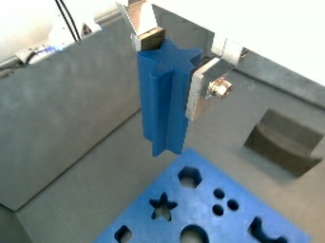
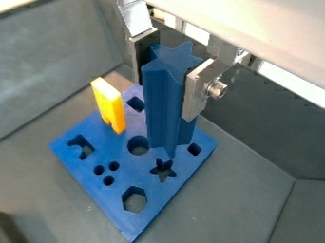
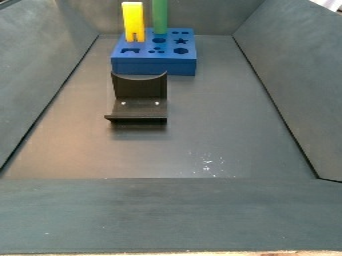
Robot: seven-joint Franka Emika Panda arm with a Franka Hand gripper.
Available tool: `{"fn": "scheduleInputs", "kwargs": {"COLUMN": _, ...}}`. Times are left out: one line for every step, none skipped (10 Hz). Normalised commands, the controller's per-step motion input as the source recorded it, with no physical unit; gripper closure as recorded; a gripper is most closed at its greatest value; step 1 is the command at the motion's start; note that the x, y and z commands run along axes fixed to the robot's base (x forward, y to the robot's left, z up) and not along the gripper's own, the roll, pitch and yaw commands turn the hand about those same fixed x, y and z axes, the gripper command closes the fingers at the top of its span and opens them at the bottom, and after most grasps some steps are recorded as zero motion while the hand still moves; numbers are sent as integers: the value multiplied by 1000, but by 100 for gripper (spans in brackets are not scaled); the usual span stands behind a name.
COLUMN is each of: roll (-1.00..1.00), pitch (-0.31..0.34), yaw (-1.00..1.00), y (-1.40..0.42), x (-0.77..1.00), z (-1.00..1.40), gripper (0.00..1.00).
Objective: Pick up the star object. Move up. Move to above the board. Insert the star object.
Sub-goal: Insert the star object.
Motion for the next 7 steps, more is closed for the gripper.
{"fn": "scheduleInputs", "kwargs": {"roll": -69, "pitch": -39, "yaw": -237, "y": -114, "x": 129, "z": -946, "gripper": 100}}
{"fn": "scheduleInputs", "kwargs": {"roll": -80, "pitch": -34, "yaw": -291, "y": -109, "x": 151, "z": -914, "gripper": 100}}
{"fn": "scheduleInputs", "kwargs": {"roll": -77, "pitch": -7, "yaw": -329, "y": -91, "x": 211, "z": -909, "gripper": 100}}
{"fn": "scheduleInputs", "kwargs": {"roll": -73, "pitch": -9, "yaw": -337, "y": -89, "x": 260, "z": -914, "gripper": 100}}
{"fn": "scheduleInputs", "kwargs": {"roll": -71, "pitch": 0, "yaw": -360, "y": -77, "x": 289, "z": -914, "gripper": 100}}
{"fn": "scheduleInputs", "kwargs": {"roll": -61, "pitch": 0, "yaw": -357, "y": -60, "x": 263, "z": -934, "gripper": 100}}
{"fn": "scheduleInputs", "kwargs": {"roll": -26, "pitch": 0, "yaw": -317, "y": -60, "x": 163, "z": -951, "gripper": 100}}
